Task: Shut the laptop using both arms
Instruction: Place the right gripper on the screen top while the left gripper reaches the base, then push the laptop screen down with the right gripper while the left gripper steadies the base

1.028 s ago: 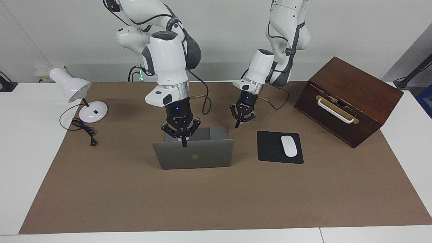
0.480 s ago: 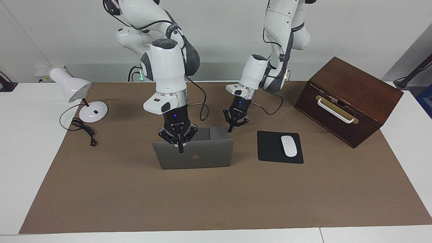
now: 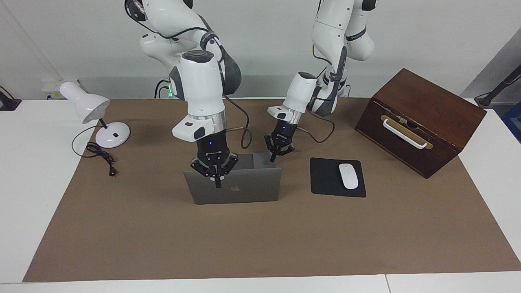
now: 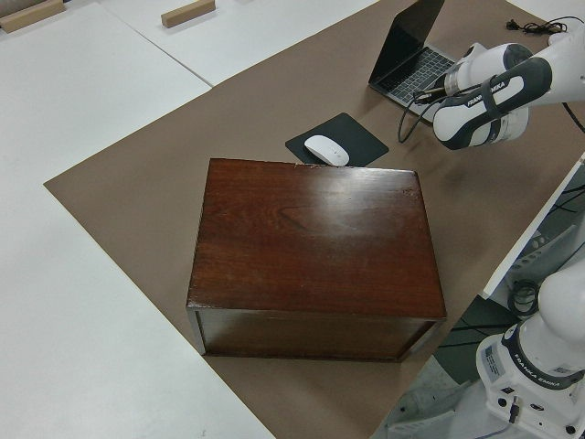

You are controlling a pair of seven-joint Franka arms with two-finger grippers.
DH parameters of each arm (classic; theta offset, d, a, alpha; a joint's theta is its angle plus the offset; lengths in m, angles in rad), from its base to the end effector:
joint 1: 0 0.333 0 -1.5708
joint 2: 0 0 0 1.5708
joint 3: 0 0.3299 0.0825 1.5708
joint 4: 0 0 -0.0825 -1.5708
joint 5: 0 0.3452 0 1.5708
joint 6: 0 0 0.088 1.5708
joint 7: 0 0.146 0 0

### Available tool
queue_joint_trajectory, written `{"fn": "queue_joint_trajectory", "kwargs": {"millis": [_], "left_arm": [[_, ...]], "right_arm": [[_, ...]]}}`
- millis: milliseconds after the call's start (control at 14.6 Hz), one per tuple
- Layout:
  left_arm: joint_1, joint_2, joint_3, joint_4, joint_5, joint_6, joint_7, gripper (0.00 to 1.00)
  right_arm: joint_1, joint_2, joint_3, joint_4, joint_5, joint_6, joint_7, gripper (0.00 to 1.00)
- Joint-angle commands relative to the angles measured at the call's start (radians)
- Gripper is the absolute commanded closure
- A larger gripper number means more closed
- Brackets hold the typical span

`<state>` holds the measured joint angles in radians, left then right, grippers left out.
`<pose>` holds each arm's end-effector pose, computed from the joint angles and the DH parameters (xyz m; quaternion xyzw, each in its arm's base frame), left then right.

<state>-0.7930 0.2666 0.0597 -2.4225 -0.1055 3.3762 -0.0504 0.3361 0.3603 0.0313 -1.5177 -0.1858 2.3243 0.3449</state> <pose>0.4179 -0.3604 0.2982 0.9023 -0.2689 0.3119 0.1275 0.6482 0.2369 0.4939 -0.9709 -0.0557 -0.2329 0.0067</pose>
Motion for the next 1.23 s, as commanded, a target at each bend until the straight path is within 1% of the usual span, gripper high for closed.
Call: {"fn": "queue_joint_trajectory", "kwargs": {"millis": [0, 274, 480, 685, 822, 1028, 1165], "left_arm": [[-0.034, 0.033, 0.019, 0.013, -0.025, 0.035, 0.000, 1.00], [-0.031, 0.033, 0.019, -0.015, -0.019, 0.063, 0.044, 1.00], [-0.023, 0.033, 0.019, -0.033, -0.017, 0.072, 0.055, 1.00], [-0.020, 0.031, 0.019, -0.053, -0.017, 0.091, 0.089, 1.00], [-0.020, 0.031, 0.020, -0.061, -0.017, 0.091, 0.116, 1.00], [-0.020, 0.031, 0.020, -0.073, -0.017, 0.091, 0.139, 1.00], [-0.020, 0.031, 0.020, -0.075, -0.017, 0.091, 0.142, 1.00]], "right_arm": [[-0.019, 0.022, 0.010, 0.030, 0.058, -0.014, -0.014, 1.00], [-0.019, 0.022, 0.010, 0.025, 0.074, -0.049, -0.015, 1.00], [-0.017, 0.022, 0.010, 0.019, 0.114, -0.117, -0.039, 1.00], [-0.020, 0.022, 0.010, 0.011, 0.135, -0.149, -0.063, 1.00], [-0.022, 0.022, 0.010, 0.010, 0.186, -0.177, -0.064, 1.00], [-0.026, 0.022, 0.010, 0.008, 0.196, -0.236, -0.076, 1.00], [-0.028, 0.022, 0.010, 0.007, 0.245, -0.273, -0.076, 1.00]]}}
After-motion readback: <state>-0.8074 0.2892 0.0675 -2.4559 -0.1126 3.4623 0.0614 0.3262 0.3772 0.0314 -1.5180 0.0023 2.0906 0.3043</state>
